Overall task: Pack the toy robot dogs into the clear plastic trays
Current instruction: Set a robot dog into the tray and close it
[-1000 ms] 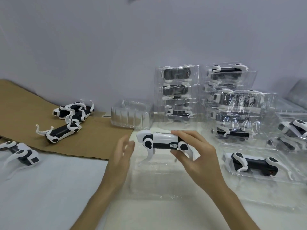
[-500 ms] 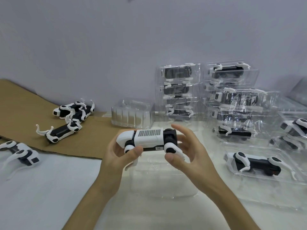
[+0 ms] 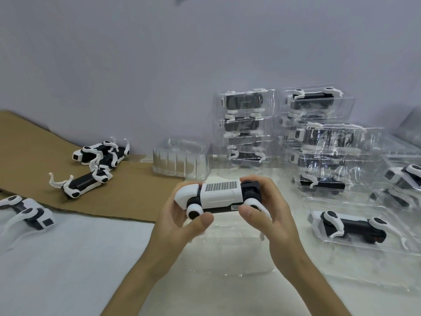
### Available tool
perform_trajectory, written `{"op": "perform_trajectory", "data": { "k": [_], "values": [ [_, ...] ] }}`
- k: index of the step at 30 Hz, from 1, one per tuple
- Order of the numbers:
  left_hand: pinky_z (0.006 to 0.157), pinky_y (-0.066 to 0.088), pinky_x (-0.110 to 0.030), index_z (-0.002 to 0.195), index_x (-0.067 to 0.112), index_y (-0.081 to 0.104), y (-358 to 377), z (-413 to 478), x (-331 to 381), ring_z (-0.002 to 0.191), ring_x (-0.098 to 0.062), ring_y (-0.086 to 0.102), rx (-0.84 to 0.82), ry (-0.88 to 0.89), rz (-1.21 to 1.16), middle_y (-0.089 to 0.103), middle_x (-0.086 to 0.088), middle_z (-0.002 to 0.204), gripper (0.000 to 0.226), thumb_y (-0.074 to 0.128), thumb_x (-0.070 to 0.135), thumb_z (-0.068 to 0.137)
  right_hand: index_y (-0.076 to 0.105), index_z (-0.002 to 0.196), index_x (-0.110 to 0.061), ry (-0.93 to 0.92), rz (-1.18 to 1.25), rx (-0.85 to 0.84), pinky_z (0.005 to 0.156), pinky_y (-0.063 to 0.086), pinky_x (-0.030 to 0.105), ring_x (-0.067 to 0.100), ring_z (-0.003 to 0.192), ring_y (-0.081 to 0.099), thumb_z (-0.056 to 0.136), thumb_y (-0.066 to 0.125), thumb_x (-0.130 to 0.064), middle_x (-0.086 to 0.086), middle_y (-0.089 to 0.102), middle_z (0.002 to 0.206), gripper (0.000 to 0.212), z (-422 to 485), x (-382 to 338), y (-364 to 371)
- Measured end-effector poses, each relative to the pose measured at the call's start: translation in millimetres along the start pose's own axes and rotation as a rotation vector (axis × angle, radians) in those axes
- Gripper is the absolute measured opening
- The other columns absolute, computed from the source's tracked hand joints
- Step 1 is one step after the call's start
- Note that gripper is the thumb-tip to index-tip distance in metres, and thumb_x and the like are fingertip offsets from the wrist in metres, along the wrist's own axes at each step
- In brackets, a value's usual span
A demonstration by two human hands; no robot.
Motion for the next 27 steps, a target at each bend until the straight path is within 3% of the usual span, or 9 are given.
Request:
{"op": "perform_trajectory", "data": {
  "k": [2, 4, 7, 10, 15, 19, 22, 25, 27],
  "values": [
    [0.074, 0.053, -0.021, 0.114, 0.029, 0.063, -3.2, -2.6, 6.4, 0.100, -0.011, 0.066, 0.112, 0.081, 0.072, 0.070, 0.007, 0.108, 0.051, 0.080, 0.043, 0.068, 0.056, 0.129, -0.029, -0.045, -0.043, 0.036, 0.089, 0.051, 0.025, 0.017, 0.117, 0.060, 0.081, 0.067, -0.044, -0.007, 0.066, 0.119, 0.052, -1.5, -2.6, 2.4],
    [0.087, 0.055, -0.032, 0.117, 0.030, 0.059, -6.0, -9.3, 17.0, 0.114, -0.019, 0.064, 0.245, 0.211, 0.224, 0.068, 0.006, 0.116, 0.056, 0.084, 0.044, 0.069, 0.049, 0.138, -0.026, -0.158, -0.266, 0.174, 0.100, 0.046, 0.031, 0.014, 0.127, 0.055, 0.083, 0.071, -0.029, -0.010, 0.059, 0.134, 0.060, -2.9, -8.8, -1.4],
    [0.087, 0.056, -0.042, 0.126, 0.030, 0.051, 0.2, -21.7, 37.9, 0.123, -0.019, 0.058, 0.346, 0.498, 0.540, 0.061, 0.011, 0.132, 0.063, 0.083, 0.045, 0.074, 0.040, 0.147, -0.010, -0.433, -0.621, 0.292, 0.110, 0.039, 0.037, 0.020, 0.139, 0.045, 0.078, 0.073, -0.008, -0.001, 0.045, 0.150, 0.076, -8.0, -23.4, 0.9],
    [0.089, 0.053, -0.049, 0.129, 0.018, 0.049, 10.0, -26.9, 43.9, 0.124, -0.022, 0.055, 0.343, 0.690, 0.748, 0.060, -0.006, 0.135, 0.063, 0.082, 0.037, 0.078, 0.037, 0.150, -0.014, -0.566, -0.768, 0.229, 0.114, 0.030, 0.031, 0.019, 0.146, 0.035, 0.077, 0.075, -0.010, 0.005, 0.037, 0.157, 0.082, -11.9, -28.2, 13.8],
    [0.094, 0.048, -0.049, 0.129, 0.016, 0.048, 14.2, -24.2, 36.9, 0.125, -0.024, 0.057, 0.238, 0.730, 0.869, 0.057, -0.010, 0.138, 0.059, 0.078, 0.033, 0.082, 0.045, 0.144, -0.022, -0.604, -0.858, 0.167, 0.108, 0.037, 0.040, 0.022, 0.143, 0.041, 0.079, 0.079, -0.012, 0.002, 0.040, 0.156, 0.074, -15.0, -20.4, 25.4],
    [0.099, 0.047, -0.055, 0.132, 0.014, 0.046, 16.1, -26.8, 34.7, 0.133, -0.022, 0.051, 0.232, 0.752, 0.822, 0.052, -0.008, 0.144, 0.061, 0.078, 0.031, 0.083, 0.051, 0.135, -0.020, -0.624, -0.842, 0.209, 0.108, 0.035, 0.035, 0.014, 0.141, 0.043, 0.080, 0.078, -0.013, -0.004, 0.052, 0.146, 0.063, -15.5, -19.3, 22.3],
    [0.110, 0.037, -0.062, 0.136, 0.014, 0.040, 15.5, -33.9, 37.7, 0.143, -0.026, 0.042, 0.349, 0.780, 0.752, 0.042, -0.009, 0.153, 0.066, 0.077, 0.028, 0.084, 0.048, 0.129, -0.023, -0.512, -0.669, 0.348, 0.099, 0.039, 0.026, 0.000, 0.127, 0.048, 0.085, 0.072, -0.026, -0.016, 0.057, 0.131, 0.050, -17.3, -14.6, 11.4],
    [0.118, 0.032, -0.036, 0.135, 0.013, 0.040, 7.9, -33.9, 46.2, 0.144, -0.028, 0.039, 0.436, 0.773, 0.640, 0.041, -0.018, 0.149, 0.062, 0.072, 0.038, 0.088, 0.047, 0.117, -0.039, -0.271, -0.288, 0.407, 0.081, 0.049, 0.018, 0.004, 0.102, 0.063, 0.092, 0.065, -0.040, -0.020, 0.064, 0.108, 0.031, -13.1, -6.2, -3.1],
    [0.116, 0.033, -0.029, 0.136, 0.013, 0.039, 7.7, -30.3, 44.5, 0.142, -0.028, 0.041, 0.397, 0.708, 0.578, 0.045, -0.019, 0.145, 0.057, 0.063, 0.042, 0.094, 0.055, 0.115, -0.036, -0.130, 0.041, 0.368, 0.078, 0.053, 0.019, 0.009, 0.098, 0.068, 0.097, 0.058, -0.044, -0.013, 0.069, 0.104, 0.021, -6.1, 0.5, -8.0]
  ]
}}
Point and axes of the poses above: each hand's wrist, its own z-axis towards the middle knuckle, its own y-axis out of the palm, x = y × z, the point moved 7 cm from there along z, towards the middle knuckle
